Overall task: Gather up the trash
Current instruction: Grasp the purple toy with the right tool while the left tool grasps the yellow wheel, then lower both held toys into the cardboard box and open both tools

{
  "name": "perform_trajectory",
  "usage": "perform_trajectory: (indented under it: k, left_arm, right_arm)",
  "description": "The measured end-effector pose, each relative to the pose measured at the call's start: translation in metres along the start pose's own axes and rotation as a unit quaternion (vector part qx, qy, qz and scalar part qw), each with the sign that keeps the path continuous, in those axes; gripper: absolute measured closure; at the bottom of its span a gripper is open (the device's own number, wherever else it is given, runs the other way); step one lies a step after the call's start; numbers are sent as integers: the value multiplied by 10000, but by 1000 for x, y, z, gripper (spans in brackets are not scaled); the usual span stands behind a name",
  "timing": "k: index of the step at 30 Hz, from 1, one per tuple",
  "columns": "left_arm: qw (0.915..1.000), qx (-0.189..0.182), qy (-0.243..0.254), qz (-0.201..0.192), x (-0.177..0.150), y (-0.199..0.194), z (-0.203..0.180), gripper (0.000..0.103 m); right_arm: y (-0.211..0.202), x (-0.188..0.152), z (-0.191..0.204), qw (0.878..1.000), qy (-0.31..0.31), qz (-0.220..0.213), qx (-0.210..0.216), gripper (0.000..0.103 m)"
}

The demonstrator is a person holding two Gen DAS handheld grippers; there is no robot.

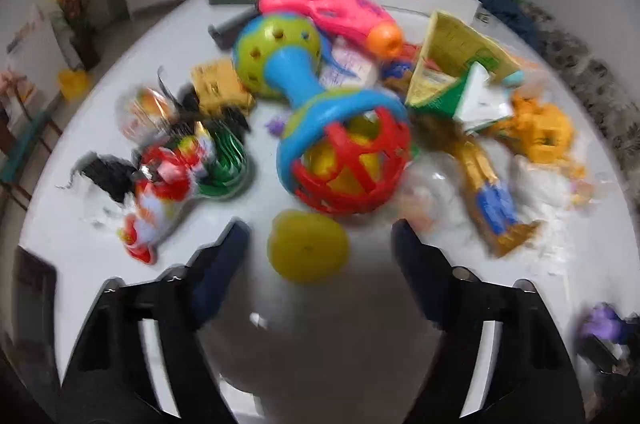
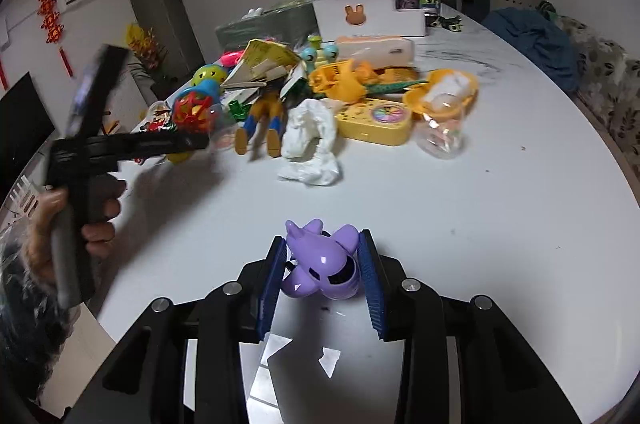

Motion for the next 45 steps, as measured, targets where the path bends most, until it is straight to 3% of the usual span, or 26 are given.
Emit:
perform_trajectory:
  k: [1, 6, 9, 14, 18, 21, 25, 26, 27, 28, 30, 32, 34, 38, 40, 43, 45]
  left_arm:
    - [10000, -75, 25, -48, -2, -3, -1, 69]
    - [9988, -433, -54, -200, -24, -21, 2, 69]
    - [9969, -500, 84, -601, -45, -55, 2, 69]
    - [9868, -697, 770, -1244, -97, -129, -12, 69]
    - [9778, -630, 1423, -1404, -157, -159, -19, 68]
    - [9767, -645, 1738, -1078, -208, -151, -18, 68]
    - [9786, -900, 1848, -33, -263, -97, -14, 64]
    - [9777, -976, 1847, 204, -272, -83, -13, 59]
    - [9774, -1002, 1812, 427, -280, -67, -12, 39]
    - [9768, -1037, 1746, 685, -288, -49, -11, 22]
    - [9771, -1059, 1625, 879, -292, -26, -7, 22]
    - [9764, -1050, 1513, 1126, -296, -8, -4, 22]
    - [9776, -1104, 1371, 1155, -296, -9, 1, 22]
    - [9807, -1170, 1408, 691, -279, -45, 4, 22]
    - [9809, -1247, 1442, 378, -261, -66, 4, 19]
    - [9825, -1228, 1394, -110, -232, -93, -3, 15]
    - [9810, -1451, 1289, 7, -221, -98, -9, 12]
  right_arm:
    - [0, -1, 0, 10000, 15, -1, 34, 66]
    - [-3, -2, 8, 9998, -32, -135, 149, 66]
    - [-13, 0, 21, 9993, -123, -235, 253, 66]
    - [-42, -10, 54, 9966, -409, -286, 652, 66]
    - [-66, -48, 85, 9918, -1002, -92, 785, 66]
    - [-66, -90, 102, 9860, -1310, 379, 955, 66]
    - [-26, -141, 107, 9778, -1473, 1187, 903, 66]
    - [-6, -155, 106, 9747, -1436, 1465, 892, 65]
    - [7, -162, 105, 9732, -1396, 1602, 882, 62]
    - [25, -170, 101, 9710, -1352, 1784, 839, 49]
    - [49, -181, 93, 9692, -1235, 2017, 691, 40]
    - [55, -185, 88, 9679, -1083, 2152, 715, 43]
    - [37, -174, 91, 9705, -1070, 1968, 888, 48]
    - [-30, -111, 99, 9811, -1225, 901, 1197, 45]
    - [-48, -68, 91, 9872, -1222, 345, 963, 32]
    - [-41, -3, 67, 9942, -1003, -128, 378, 31]
    - [-15, 39, 42, 9984, -561, -83, 41, 31]
Point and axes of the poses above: each gripper's, at about its wrist camera, not at the fingertips, and y roughly the way its jaws point, z to its left, x to its top, the point moved 9 cm from there along y, roughly the way its jaws point, and after that the axes turned 12 degrees about z, right-handed, at the moved point
